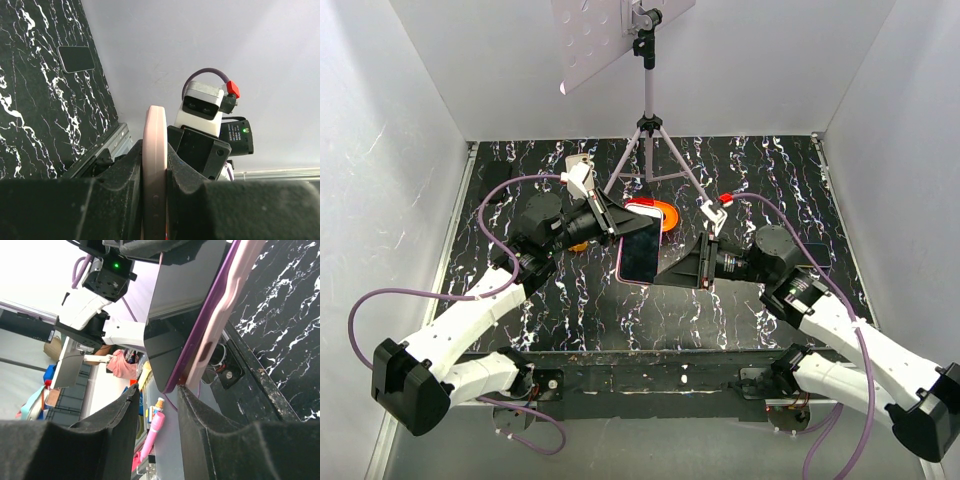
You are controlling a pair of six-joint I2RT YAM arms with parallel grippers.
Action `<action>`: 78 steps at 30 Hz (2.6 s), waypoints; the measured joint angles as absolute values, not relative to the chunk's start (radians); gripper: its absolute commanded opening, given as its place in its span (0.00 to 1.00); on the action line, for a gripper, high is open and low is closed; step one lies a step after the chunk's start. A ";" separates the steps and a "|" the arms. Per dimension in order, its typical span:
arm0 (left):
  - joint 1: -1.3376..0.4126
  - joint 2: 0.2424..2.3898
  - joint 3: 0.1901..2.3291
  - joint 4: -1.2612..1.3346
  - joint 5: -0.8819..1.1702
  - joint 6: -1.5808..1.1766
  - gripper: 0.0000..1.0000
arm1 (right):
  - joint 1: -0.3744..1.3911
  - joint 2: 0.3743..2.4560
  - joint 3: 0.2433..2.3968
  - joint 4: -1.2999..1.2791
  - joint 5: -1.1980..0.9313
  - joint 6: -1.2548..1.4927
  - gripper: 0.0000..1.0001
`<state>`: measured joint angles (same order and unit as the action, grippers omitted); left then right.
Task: Take the phone out of the phone case
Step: Remove the phone case from the phone.
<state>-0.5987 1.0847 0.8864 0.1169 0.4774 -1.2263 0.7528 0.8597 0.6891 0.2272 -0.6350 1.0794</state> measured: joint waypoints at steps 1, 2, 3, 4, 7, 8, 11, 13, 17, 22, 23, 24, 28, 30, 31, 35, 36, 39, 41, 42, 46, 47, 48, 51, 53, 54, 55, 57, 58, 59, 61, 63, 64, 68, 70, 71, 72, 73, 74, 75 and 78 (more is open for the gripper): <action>-0.600 1.085 0.886 0.118 0.478 -1.227 0.00 | 0.753 0.865 0.689 0.241 -0.635 1.087 0.42; -0.602 1.085 0.886 0.120 0.478 -1.229 0.00 | 0.754 0.872 0.688 0.258 -0.636 1.095 0.42; -0.605 1.087 0.886 0.125 0.478 -1.231 0.00 | 0.756 0.880 0.688 0.276 -0.636 1.102 0.41; -0.607 1.089 0.886 0.133 0.479 -1.234 0.00 | 0.757 0.888 0.683 0.296 -0.636 1.110 0.41; -0.614 1.095 0.886 0.145 0.478 -1.238 0.00 | 0.760 0.908 0.660 0.355 -0.633 1.146 0.41; -0.617 1.097 0.886 0.146 0.478 -1.238 0.00 | 0.761 0.915 0.655 0.374 -0.631 1.157 0.41; -0.623 1.105 0.886 0.156 0.472 -1.240 0.00 | 0.763 0.939 0.640 0.448 -0.612 1.202 0.36; -0.627 1.106 0.886 0.159 0.463 -1.240 0.00 | 0.763 0.956 0.622 0.508 -0.590 1.232 0.23; -0.628 1.102 0.884 0.186 0.458 -1.236 0.35 | 0.758 0.987 0.617 0.551 -0.581 1.287 0.01; -0.640 1.042 0.884 0.101 0.458 -1.154 0.89 | 0.747 1.005 0.615 0.599 -0.593 1.317 0.01; -0.643 1.021 0.884 0.076 0.457 -1.131 0.91 | 0.745 1.005 0.612 0.607 -0.594 1.329 0.01; -0.644 0.989 0.884 0.047 0.452 -1.108 0.93 | 0.743 1.004 0.611 0.611 -0.595 1.335 0.01; -0.620 0.839 0.883 -0.033 0.433 -1.015 0.91 | 0.729 0.995 0.611 0.632 -0.619 1.387 0.01; -0.610 0.791 0.884 -0.055 0.429 -0.979 0.80 | 0.719 0.988 0.611 0.656 -0.645 1.416 0.01; -0.606 0.774 0.884 -0.063 0.429 -0.962 0.74 | 0.713 0.986 0.611 0.675 -0.658 1.432 0.01; -0.604 0.752 0.871 -0.065 0.445 -0.925 0.70 | 0.691 0.984 0.611 0.749 -0.693 1.490 0.01; -0.604 0.751 0.857 -0.054 0.455 -0.921 0.72 | 0.687 0.983 0.610 0.765 -0.700 1.499 0.01; -0.604 0.760 0.825 -0.031 0.501 -0.916 0.76 | 0.681 0.980 0.606 0.807 -0.715 1.528 0.01; -0.604 0.774 0.815 -0.009 0.535 -0.918 0.74 | 0.680 0.980 0.604 0.824 -0.720 1.544 0.01; -0.604 0.777 0.808 0.003 0.549 -0.919 0.73 | 0.680 0.979 0.600 0.837 -0.722 1.551 0.01; -0.604 0.768 0.772 0.054 0.590 -0.933 0.71 | 0.675 0.976 0.589 0.849 -0.734 1.573 0.01; -0.604 0.764 0.766 0.065 0.596 -0.935 0.72 | 0.674 0.976 0.589 0.849 -0.736 1.574 0.01; -0.604 0.760 0.760 0.075 0.601 -0.939 0.73 | 0.674 0.976 0.589 0.854 -0.736 1.578 0.01; -0.604 0.747 0.746 0.096 0.611 -0.946 0.79 | 0.673 0.976 0.589 0.874 -0.738 1.592 0.01; -0.604 0.739 0.741 0.098 0.612 -0.950 0.81 | 0.673 0.976 0.589 0.887 -0.740 1.598 0.01; -0.604 0.738 0.740 0.098 0.612 -0.951 0.80 | 0.673 0.976 0.589 0.893 -0.741 1.599 0.01; -0.604 0.736 0.740 0.098 0.612 -0.952 0.79 | 0.673 0.976 0.589 0.897 -0.741 1.600 0.01; -0.604 0.737 0.739 0.099 0.612 -0.953 0.76 | 0.673 0.976 0.589 0.901 -0.741 1.602 0.01; -0.604 0.739 0.739 0.099 0.612 -0.954 0.73 | 0.673 0.976 0.589 0.901 -0.741 1.602 0.01; -0.604 0.741 0.739 0.099 0.613 -0.954 0.71 | 0.673 0.976 0.589 0.901 -0.742 1.603 0.01; -0.604 0.749 0.739 0.101 0.615 -0.955 0.63 | 0.673 0.976 0.589 0.901 -0.748 1.603 0.01; -0.604 0.758 0.739 0.105 0.619 -0.955 0.54 | 0.668 0.977 0.589 0.900 -0.752 1.602 0.01; -0.604 0.762 0.739 0.105 0.618 -0.953 0.52 | 0.664 0.978 0.589 0.900 -0.752 1.602 0.01; -0.604 0.785 0.740 0.104 0.622 -0.945 0.44 | 0.663 0.984 0.589 0.899 -0.752 1.602 0.01; -0.604 0.800 0.745 0.102 0.628 -0.942 0.45 | 0.662 0.987 0.589 0.896 -0.751 1.602 0.01; -0.604 0.807 0.750 0.100 0.632 -0.941 0.45 | 0.662 0.988 0.589 0.896 -0.751 1.602 0.01; -0.604 0.817 0.756 0.098 0.635 -0.939 0.44 | 0.661 0.989 0.589 0.896 -0.751 1.602 0.01; -0.604 0.827 0.763 0.096 0.637 -0.937 0.40 | 0.661 0.990 0.589 0.896 -0.751 1.602 0.01; -0.604 0.838 0.770 0.094 0.639 -0.935 0.36 | 0.661 0.991 0.589 0.895 -0.749 1.601 0.01; -0.605 0.850 0.780 0.089 0.641 -0.933 0.30 | 0.661 0.993 0.589 0.894 -0.747 1.598 0.01; -0.606 0.895 0.828 0.068 0.644 -0.925 0.04 | 0.661 1.001 0.589 0.876 -0.735 1.586 0.01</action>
<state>-0.6064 0.8948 0.8280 0.0681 0.6437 -0.9253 0.6613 1.0012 0.5888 0.8764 -0.7353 1.5856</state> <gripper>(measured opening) 0.238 0.090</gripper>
